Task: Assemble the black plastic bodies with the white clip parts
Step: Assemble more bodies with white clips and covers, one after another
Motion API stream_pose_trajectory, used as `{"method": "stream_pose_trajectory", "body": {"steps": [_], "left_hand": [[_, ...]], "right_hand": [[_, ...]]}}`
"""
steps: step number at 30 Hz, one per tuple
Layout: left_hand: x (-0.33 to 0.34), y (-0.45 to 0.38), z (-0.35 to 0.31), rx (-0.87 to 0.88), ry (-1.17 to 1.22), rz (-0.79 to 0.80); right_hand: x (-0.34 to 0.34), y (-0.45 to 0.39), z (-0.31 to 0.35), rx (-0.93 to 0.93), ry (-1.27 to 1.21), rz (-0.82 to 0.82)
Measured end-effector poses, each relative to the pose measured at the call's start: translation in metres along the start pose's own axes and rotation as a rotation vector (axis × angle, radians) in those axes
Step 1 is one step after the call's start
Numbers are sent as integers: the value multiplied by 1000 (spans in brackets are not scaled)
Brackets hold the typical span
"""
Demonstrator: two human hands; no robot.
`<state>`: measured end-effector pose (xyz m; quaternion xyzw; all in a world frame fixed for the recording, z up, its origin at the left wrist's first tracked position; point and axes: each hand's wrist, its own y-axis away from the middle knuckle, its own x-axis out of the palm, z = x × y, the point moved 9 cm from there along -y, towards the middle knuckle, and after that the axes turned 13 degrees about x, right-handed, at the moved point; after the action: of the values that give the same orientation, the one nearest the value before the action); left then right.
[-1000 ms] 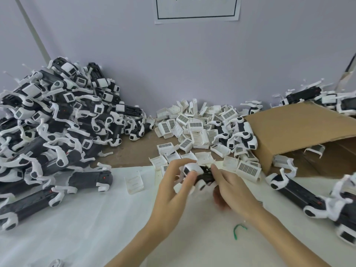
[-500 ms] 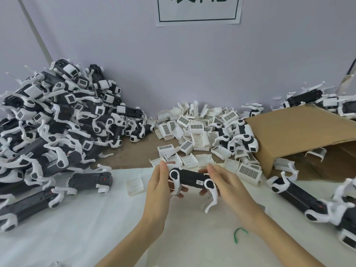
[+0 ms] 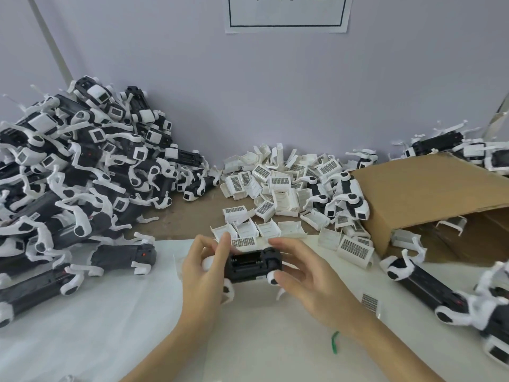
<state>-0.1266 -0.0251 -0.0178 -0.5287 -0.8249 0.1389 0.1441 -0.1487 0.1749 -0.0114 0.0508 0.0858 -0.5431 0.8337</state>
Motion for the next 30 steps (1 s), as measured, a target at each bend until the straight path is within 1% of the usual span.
{"method": "stream_pose_trajectory", "body": {"steps": [2,3,4,6,7,9,10,12,14,15,17,20,23,25,28,30], "left_hand": [[-7,-2,0,38,-52,-62],[-8,-2,-1,54,-51,-65],[-7,-2,-1,59,-45,-50],[-4,-2,0,40,-45,3],[-3,-1,1,29,-52,22],[-1,-2,3,12,-49,42],[0,-2,3,17,-48,45],[0,-3,1,35,-40,42],[0,-3,-2,47,-24,39],[0,-3,-3,52,-20,35],[-2,-4,-1,46,-16,19],[-4,-4,2,37,-29,3],[0,-3,3,32,-40,23],[1,-3,4,21,-37,34],[7,-2,-3,38,-1,85],[13,-1,-8,47,1,150]], "right_hand": [[6,1,0,-26,46,43],[5,1,1,-22,22,42],[3,0,2,-17,-18,18],[-12,-6,5,-22,-84,-94],[-20,-12,7,-29,-77,-148],[-29,-31,11,-26,62,-200],[-28,-44,14,-16,179,-184],[-20,-71,15,30,387,-85],[-5,-93,11,96,498,48],[3,-100,8,130,527,89],[10,-113,6,135,583,85],[13,-120,11,56,653,50],[-6,-107,22,15,609,-80],[-19,-93,28,8,481,-153],[-26,-68,32,23,209,-139],[-27,-52,33,-3,137,-128]]}}
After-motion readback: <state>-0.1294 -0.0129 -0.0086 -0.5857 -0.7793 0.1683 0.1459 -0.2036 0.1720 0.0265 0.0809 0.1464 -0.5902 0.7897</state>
